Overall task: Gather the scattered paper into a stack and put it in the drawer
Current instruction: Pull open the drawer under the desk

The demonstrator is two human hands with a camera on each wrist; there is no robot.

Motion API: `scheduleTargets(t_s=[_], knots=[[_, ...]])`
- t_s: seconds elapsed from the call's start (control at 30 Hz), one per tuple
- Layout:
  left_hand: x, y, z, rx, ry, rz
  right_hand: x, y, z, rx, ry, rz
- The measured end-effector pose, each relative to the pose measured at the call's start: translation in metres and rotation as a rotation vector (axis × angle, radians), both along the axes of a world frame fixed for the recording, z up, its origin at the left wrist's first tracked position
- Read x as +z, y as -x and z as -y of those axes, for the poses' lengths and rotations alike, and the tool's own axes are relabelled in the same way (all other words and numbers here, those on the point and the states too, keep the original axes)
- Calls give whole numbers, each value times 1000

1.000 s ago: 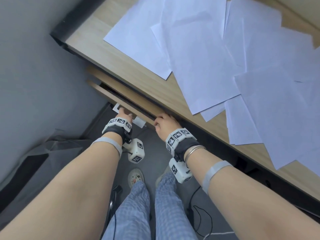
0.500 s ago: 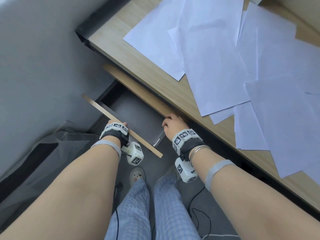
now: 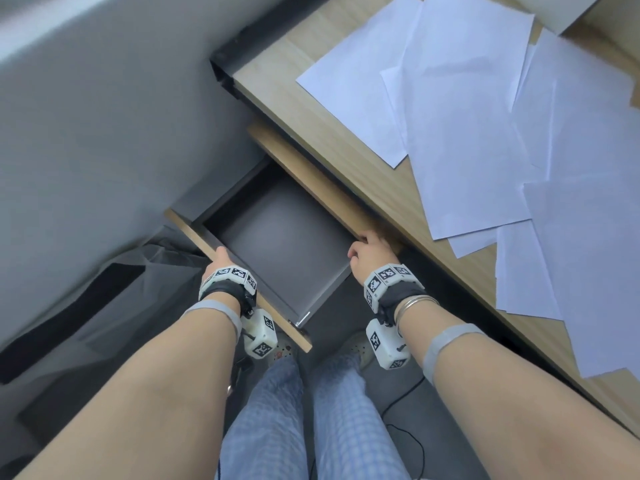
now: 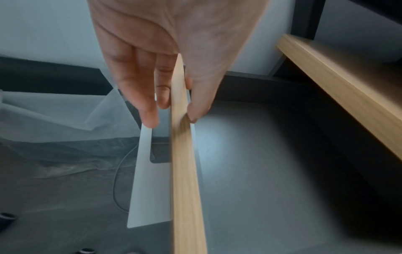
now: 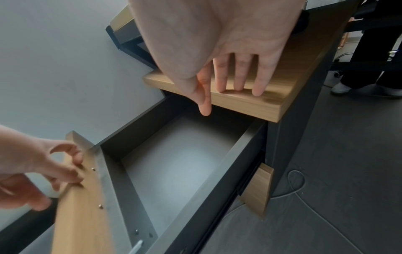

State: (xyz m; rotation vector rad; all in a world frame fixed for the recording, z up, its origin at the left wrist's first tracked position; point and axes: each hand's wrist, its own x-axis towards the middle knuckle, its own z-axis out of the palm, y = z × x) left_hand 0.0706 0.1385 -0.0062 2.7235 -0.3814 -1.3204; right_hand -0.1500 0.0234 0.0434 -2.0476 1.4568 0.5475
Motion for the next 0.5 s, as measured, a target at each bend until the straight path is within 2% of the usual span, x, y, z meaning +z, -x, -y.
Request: scheduleTargets(t_s=[0.2, 0.5], knots=[[28, -7, -21, -234, -173, 40, 2, -3, -5, 7, 3, -34], [29, -16, -50, -276, -259, 75, 4, -7, -11, -1, 8, -53]])
